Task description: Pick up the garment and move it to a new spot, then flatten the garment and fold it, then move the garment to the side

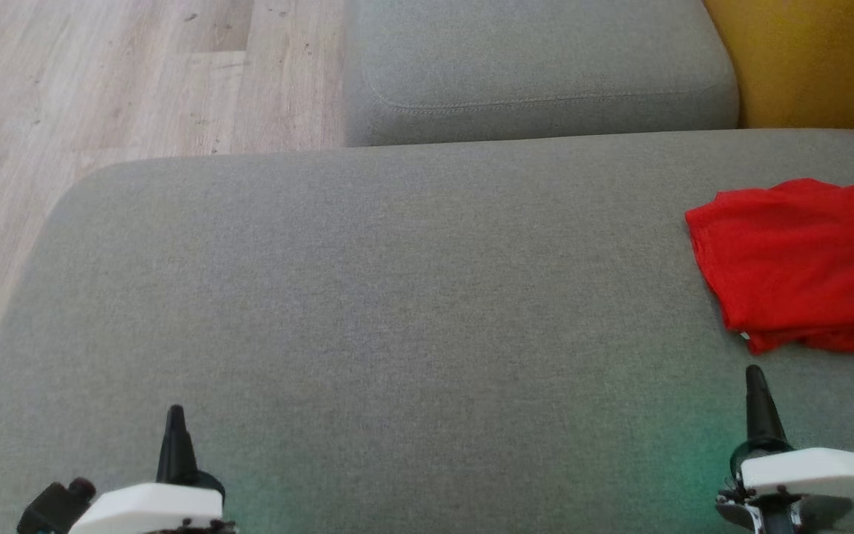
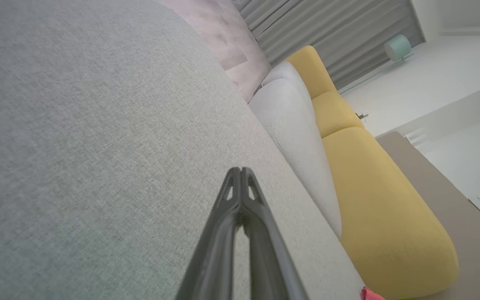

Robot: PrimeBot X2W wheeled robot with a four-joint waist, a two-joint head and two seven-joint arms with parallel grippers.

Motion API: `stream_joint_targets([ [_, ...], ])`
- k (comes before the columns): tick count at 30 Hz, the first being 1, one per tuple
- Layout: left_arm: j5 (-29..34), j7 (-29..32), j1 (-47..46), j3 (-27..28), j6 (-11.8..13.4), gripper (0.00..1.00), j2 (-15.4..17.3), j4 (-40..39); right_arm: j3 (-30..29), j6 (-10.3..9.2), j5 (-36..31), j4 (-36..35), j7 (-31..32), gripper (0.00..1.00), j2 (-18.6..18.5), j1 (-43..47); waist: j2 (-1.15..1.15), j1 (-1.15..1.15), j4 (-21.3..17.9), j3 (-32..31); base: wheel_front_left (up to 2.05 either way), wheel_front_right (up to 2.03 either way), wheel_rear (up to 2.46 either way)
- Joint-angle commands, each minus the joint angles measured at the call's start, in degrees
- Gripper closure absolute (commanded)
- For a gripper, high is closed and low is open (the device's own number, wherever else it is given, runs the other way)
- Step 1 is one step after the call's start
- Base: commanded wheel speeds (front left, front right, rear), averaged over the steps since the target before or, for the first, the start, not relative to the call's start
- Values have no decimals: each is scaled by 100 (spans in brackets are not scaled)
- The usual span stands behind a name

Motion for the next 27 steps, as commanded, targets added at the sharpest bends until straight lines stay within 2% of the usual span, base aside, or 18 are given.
stream_joint_targets([
  [1,-141,40,-325,174,-45,100,46,-187,49,-3,160,-219,47,100,-69,-303,0,0,-2,6,0,0,0],
  [27,-1857,501,-614,608,-295,100,42,-210,-193,-4,1957,-281,499,100,-69,-638,0,0,-57,144,0,0,0],
])
